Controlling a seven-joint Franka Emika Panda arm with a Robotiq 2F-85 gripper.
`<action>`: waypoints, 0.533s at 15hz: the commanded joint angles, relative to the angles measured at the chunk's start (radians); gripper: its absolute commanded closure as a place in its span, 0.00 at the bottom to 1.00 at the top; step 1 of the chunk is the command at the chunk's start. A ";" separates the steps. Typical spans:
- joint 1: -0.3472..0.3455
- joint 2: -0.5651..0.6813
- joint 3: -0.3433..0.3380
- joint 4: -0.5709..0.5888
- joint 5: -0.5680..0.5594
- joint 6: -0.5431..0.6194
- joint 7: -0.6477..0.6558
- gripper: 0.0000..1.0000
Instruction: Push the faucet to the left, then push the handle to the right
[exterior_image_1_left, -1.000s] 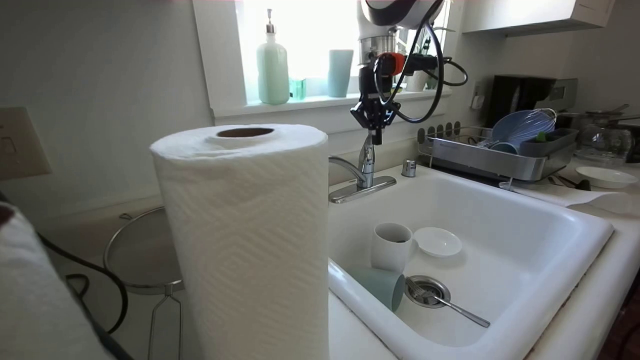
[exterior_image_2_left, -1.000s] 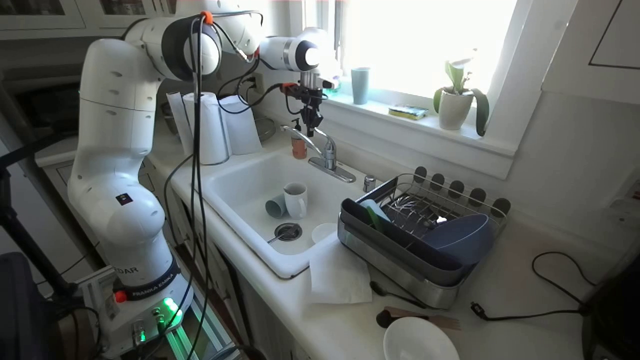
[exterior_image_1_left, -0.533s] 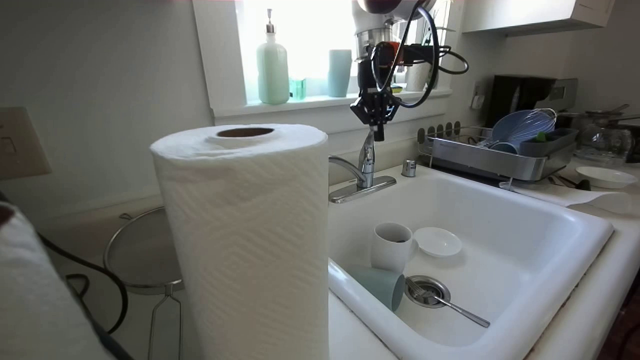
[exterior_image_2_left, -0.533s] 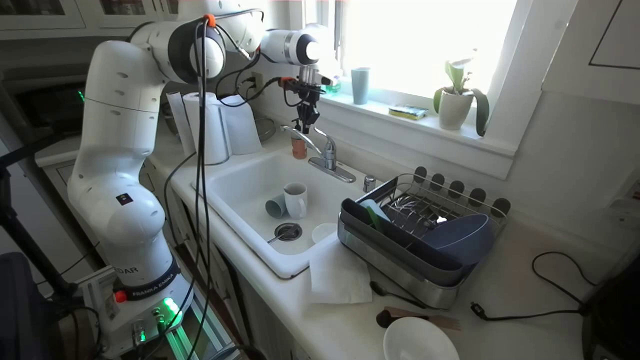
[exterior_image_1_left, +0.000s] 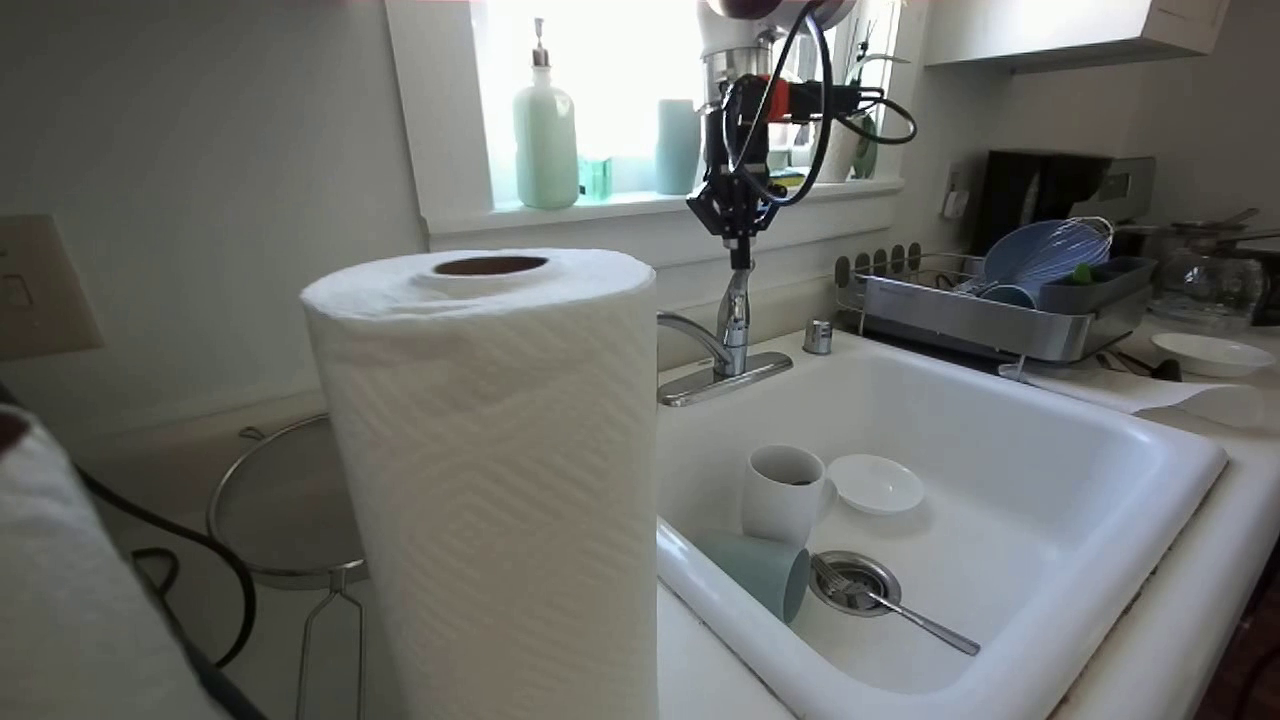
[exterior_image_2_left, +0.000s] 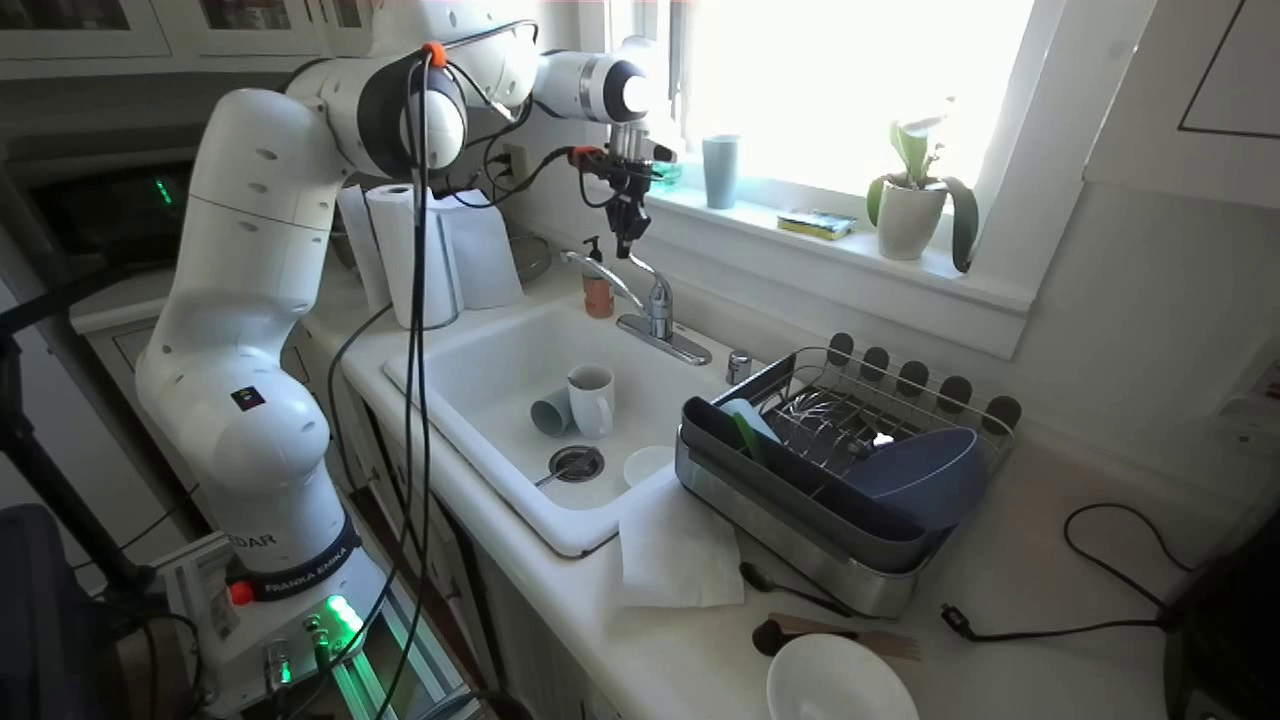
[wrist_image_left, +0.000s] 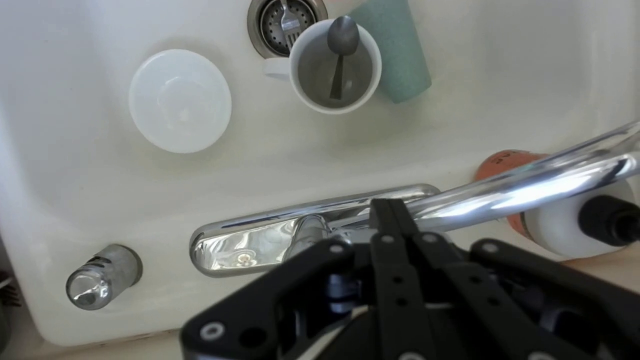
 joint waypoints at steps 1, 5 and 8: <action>-0.006 0.062 -0.006 0.086 0.031 -0.025 0.006 1.00; -0.013 0.090 -0.011 0.109 0.042 -0.029 0.006 1.00; -0.018 0.103 -0.010 0.114 0.060 -0.042 0.006 1.00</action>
